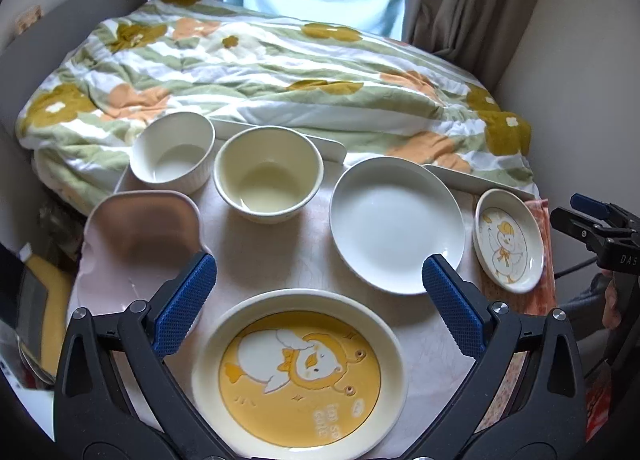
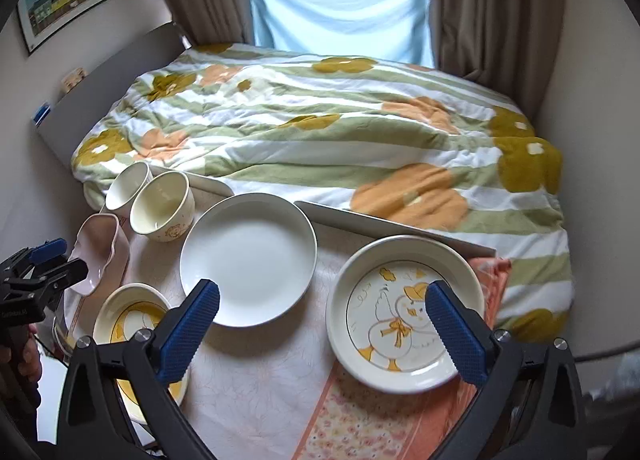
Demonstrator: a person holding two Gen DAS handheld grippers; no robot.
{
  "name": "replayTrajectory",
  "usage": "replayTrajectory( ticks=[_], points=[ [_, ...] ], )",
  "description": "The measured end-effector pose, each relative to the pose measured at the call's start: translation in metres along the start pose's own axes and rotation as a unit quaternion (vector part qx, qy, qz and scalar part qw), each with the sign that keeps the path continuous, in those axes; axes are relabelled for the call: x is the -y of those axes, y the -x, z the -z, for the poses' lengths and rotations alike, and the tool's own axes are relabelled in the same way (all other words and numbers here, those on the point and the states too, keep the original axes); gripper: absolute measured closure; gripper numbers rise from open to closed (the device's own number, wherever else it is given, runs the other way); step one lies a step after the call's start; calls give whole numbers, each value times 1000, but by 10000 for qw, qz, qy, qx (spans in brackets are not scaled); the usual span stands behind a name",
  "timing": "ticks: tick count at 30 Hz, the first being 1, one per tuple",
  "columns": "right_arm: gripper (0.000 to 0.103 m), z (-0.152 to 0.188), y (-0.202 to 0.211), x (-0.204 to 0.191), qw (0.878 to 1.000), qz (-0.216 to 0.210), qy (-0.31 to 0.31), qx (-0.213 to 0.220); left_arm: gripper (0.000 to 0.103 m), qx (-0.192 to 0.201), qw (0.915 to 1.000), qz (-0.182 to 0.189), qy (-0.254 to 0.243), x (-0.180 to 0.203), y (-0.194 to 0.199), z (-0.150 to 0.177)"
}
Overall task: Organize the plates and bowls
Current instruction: 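Open both grippers and move them to the plain white plate, then close both grippers on the plain white plate rim and lift it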
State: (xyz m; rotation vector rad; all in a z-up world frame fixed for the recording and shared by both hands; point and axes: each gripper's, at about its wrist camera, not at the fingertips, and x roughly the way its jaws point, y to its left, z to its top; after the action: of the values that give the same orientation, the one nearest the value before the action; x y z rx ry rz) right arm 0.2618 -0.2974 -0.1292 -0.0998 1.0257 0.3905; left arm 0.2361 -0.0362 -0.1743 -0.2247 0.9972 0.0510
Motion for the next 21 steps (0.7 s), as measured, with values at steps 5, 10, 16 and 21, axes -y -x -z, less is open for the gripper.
replayTrajectory(
  ticks=[5,10,16,21],
  points=[
    [1,-24,-67,20,9942,-802,415,-588,1,-500,9972,-9,560,10,-58,-7],
    [32,-33,-129,17,9805,-1372,885,-1096,15,-1092,9895,213,924,13,-113,-4],
    [58,-32,-171,14,9664,-1780,1090,-1503,48,-1388,9840,129,1105,13,-144,2],
    [71,-28,-185,14,9578,-1971,1230,-1691,77,-1478,9820,104,1173,10,-155,5]
  ],
)
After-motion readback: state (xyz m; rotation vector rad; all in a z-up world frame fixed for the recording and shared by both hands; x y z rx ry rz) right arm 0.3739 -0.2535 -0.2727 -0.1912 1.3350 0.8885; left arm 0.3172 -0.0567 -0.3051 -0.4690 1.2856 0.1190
